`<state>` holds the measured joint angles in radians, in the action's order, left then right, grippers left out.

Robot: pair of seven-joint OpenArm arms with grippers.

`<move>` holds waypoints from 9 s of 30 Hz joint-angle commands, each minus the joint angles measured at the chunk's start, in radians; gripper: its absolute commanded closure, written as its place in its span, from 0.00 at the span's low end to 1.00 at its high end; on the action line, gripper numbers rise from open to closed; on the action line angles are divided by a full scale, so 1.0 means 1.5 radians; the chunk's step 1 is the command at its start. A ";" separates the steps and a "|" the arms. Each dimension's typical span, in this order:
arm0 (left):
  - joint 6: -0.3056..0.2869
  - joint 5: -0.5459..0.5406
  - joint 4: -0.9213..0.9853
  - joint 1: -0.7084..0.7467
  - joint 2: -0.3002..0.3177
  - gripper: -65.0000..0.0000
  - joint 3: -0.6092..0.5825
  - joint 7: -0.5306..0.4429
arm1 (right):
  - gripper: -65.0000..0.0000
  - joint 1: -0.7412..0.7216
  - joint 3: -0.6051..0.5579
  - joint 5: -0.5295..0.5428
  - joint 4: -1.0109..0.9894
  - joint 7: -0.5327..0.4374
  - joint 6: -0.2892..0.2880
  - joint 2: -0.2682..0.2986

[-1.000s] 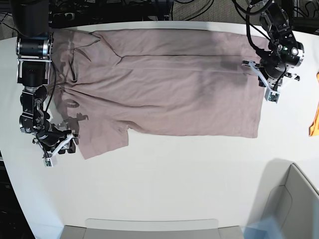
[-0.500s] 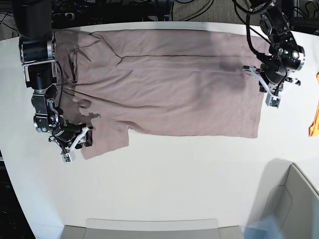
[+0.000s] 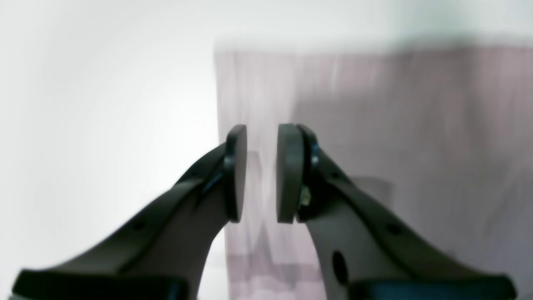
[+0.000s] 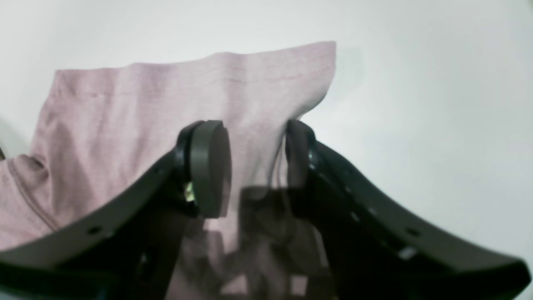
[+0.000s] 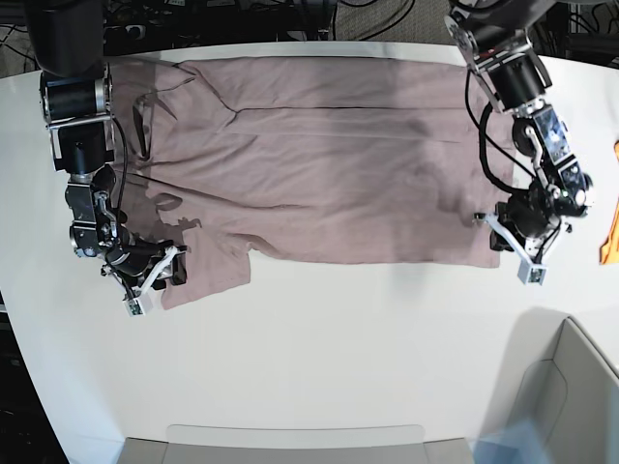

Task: Fold the T-shirt properly
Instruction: 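Move both grippers to the opposite edge of the shirt and grasp it, then lift the grasped edge and fold it over toward the first fold, then lay the folded strip down and open both grippers, then grasp the collar end of the strip with the left gripper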

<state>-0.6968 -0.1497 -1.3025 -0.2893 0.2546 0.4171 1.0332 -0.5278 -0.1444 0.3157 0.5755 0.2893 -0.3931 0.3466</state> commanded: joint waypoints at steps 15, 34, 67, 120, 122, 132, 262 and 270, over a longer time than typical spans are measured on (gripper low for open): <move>-0.001 -0.008 0.356 -0.162 0.083 0.83 -0.082 -0.185 | 0.62 0.005 -0.004 -0.024 -0.006 0.058 -0.002 0.014; -0.001 -0.008 0.363 -0.154 0.119 0.83 -0.144 -0.184 | 0.62 0.004 -0.004 -0.024 -0.006 0.058 -0.002 0.014; -0.001 -0.008 0.207 -0.096 0.116 1.00 -0.035 -0.117 | 1.00 -0.019 0.007 -0.024 0.211 0.185 -0.002 0.030; -0.001 -0.008 -0.296 0.365 0.080 1.00 0.031 0.069 | 1.00 0.580 0.426 -0.027 0.984 0.589 -0.150 -0.021; -0.001 -0.008 -0.296 0.369 0.070 1.00 0.031 0.069 | 1.00 0.597 0.427 -0.027 0.983 0.576 -0.150 -0.022; -0.001 -0.008 -0.296 0.388 0.068 1.00 0.032 0.076 | 1.00 0.610 0.423 -0.027 0.982 0.569 -0.152 -0.024; -0.001 -0.317 -0.481 0.451 -0.154 1.00 -0.196 0.159 | 0.62 0.571 0.398 -0.027 0.944 0.565 -0.155 -0.015; -0.001 -0.152 -0.474 0.456 -0.159 1.00 -0.333 0.095 | 0.62 0.571 0.398 -0.027 0.944 0.565 -0.155 -0.015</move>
<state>-0.6964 -0.3710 -1.9957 0.3939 0.0196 -0.0834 1.1908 0.3351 0.4480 0.2695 1.9766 1.1477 -0.6151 0.3099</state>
